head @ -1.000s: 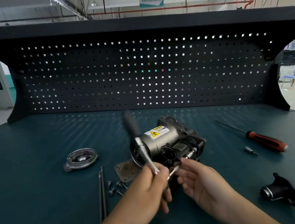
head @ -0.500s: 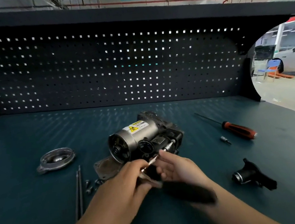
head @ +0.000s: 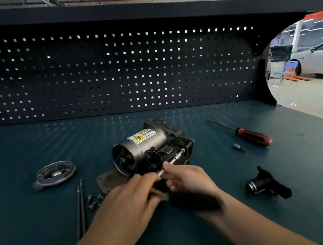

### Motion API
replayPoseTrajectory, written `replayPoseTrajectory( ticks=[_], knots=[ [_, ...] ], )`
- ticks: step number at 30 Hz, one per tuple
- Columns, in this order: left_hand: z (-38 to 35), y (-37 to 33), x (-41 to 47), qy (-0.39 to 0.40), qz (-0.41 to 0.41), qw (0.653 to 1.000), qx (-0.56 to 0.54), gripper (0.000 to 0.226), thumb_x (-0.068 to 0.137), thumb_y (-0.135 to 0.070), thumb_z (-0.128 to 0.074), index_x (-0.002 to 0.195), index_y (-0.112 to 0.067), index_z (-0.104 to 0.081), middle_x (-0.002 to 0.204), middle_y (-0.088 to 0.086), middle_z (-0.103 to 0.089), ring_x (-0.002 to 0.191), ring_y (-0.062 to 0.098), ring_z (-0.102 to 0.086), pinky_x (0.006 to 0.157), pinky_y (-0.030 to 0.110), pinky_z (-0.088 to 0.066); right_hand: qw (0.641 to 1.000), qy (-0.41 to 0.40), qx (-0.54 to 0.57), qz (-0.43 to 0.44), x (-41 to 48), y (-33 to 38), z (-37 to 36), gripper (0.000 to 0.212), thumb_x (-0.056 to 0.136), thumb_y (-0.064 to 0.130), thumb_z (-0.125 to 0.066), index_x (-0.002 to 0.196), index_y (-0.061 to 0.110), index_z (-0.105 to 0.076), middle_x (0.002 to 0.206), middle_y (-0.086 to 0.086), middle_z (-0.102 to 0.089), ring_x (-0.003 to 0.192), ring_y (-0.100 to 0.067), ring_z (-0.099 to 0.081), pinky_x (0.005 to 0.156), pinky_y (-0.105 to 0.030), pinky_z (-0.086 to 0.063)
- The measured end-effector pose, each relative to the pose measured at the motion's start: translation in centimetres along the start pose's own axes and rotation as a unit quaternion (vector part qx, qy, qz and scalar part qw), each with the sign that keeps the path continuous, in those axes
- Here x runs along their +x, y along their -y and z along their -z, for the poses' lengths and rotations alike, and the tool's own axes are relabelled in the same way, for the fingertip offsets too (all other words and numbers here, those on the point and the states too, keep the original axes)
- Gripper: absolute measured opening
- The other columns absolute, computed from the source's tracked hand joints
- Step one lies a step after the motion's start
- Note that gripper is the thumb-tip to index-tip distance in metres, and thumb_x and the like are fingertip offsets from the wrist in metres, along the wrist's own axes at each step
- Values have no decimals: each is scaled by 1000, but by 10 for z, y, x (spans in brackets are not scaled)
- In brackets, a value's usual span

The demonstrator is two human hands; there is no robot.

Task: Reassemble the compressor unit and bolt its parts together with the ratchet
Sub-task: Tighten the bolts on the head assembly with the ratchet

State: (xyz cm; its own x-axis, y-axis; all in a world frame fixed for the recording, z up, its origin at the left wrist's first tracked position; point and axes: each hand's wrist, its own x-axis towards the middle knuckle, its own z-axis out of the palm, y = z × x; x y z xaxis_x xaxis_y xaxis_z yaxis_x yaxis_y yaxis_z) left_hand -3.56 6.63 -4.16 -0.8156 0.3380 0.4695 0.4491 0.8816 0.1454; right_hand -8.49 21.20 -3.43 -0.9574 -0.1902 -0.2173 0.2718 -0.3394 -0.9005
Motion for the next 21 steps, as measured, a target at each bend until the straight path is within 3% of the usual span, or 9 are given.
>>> replayPoseTrajectory(
  ticks=[2, 5, 7, 10, 12, 14, 17, 18, 21],
  knots=[
    [1, -4, 0, -7, -23, 997, 67, 47, 77, -37, -70, 119, -36, -48, 97, -17, -56, 80, 5, -62, 64, 18, -41, 1000, 14, 0, -3, -1, 0, 0, 24, 91, 14, -57, 69, 6, -61, 50, 1, -61, 39, -4, -51, 42, -13, -42],
    [-3, -8, -2, -30, 105, 973, -201, 21, 91, -44, -42, 111, -46, -39, 98, -25, -55, 90, -3, -57, 79, 19, -41, 1000, 23, 1, -12, 0, -2, 0, 21, 93, 19, -52, 78, 8, -61, 59, 0, -66, 43, -6, -56, 46, -17, -42],
    [-5, -8, 5, -45, 217, 884, -413, 12, 93, -36, -43, 100, -32, -51, 72, -11, -64, 62, 4, -61, 69, 26, -47, 999, 33, -1, -19, 0, -1, 2, 20, 93, 21, -52, 81, 9, -62, 63, 0, -68, 45, -6, -57, 43, -17, -40],
    [0, -5, 14, 14, 342, 700, -627, 30, 91, -38, -43, 90, -11, -55, 56, 4, -62, 36, 13, -49, 38, 22, -40, 998, 55, 7, -32, 0, -1, 4, 16, 91, 18, -57, 80, 9, -64, 66, -1, -69, 46, -6, -56, 41, -15, -41],
    [5, -4, 14, 43, 378, 648, -660, 32, 89, -39, -46, 84, -8, -54, 59, 8, -62, 33, 11, -44, 33, 18, -36, 998, 53, 5, -28, 2, -1, 6, 14, 89, 15, -60, 79, 7, -65, 64, -2, -68, 45, -5, -56, 42, -14, -42],
    [4, -2, 12, 46, 356, 709, -607, 25, 93, -32, -46, 90, -8, -54, 61, 4, -65, 37, 10, -48, 37, 18, -39, 999, 42, 2, -21, 4, -2, 5, 15, 88, 12, -60, 76, 5, -65, 61, -2, -67, 44, -6, -56, 43, -14, -44],
    [-2, -1, 3, -25, 155, 955, -252, 7, 94, -33, -50, 97, -27, -49, 68, -9, -62, 55, 5, -60, 50, 16, -40, 999, 27, 5, -18, 5, -2, 4, 18, 88, 9, -60, 72, 4, -64, 57, -3, -66, 42, -6, -55, 42, -13, -44],
    [-2, -1, 0, -20, 66, 995, -68, 12, 90, -32, -57, 96, -33, -47, 70, -11, -58, 56, 5, -62, 48, 18, -40, 999, 26, 4, -20, 4, -2, 4, 18, 88, 10, -60, 72, 4, -64, 56, -3, -66, 41, -6, -55, 42, -13, -44],
    [-7, -2, -7, -45, -64, 992, 99, 49, 67, -30, -74, 112, -20, -59, 78, -5, -63, 41, 13, -59, 32, 18, -38, 999, 30, 8, -27, 3, 0, 6, 16, 88, 13, -61, 74, 4, -63, 57, -3, -66, 41, -6, -56, 43, -13, -45]
  ],
)
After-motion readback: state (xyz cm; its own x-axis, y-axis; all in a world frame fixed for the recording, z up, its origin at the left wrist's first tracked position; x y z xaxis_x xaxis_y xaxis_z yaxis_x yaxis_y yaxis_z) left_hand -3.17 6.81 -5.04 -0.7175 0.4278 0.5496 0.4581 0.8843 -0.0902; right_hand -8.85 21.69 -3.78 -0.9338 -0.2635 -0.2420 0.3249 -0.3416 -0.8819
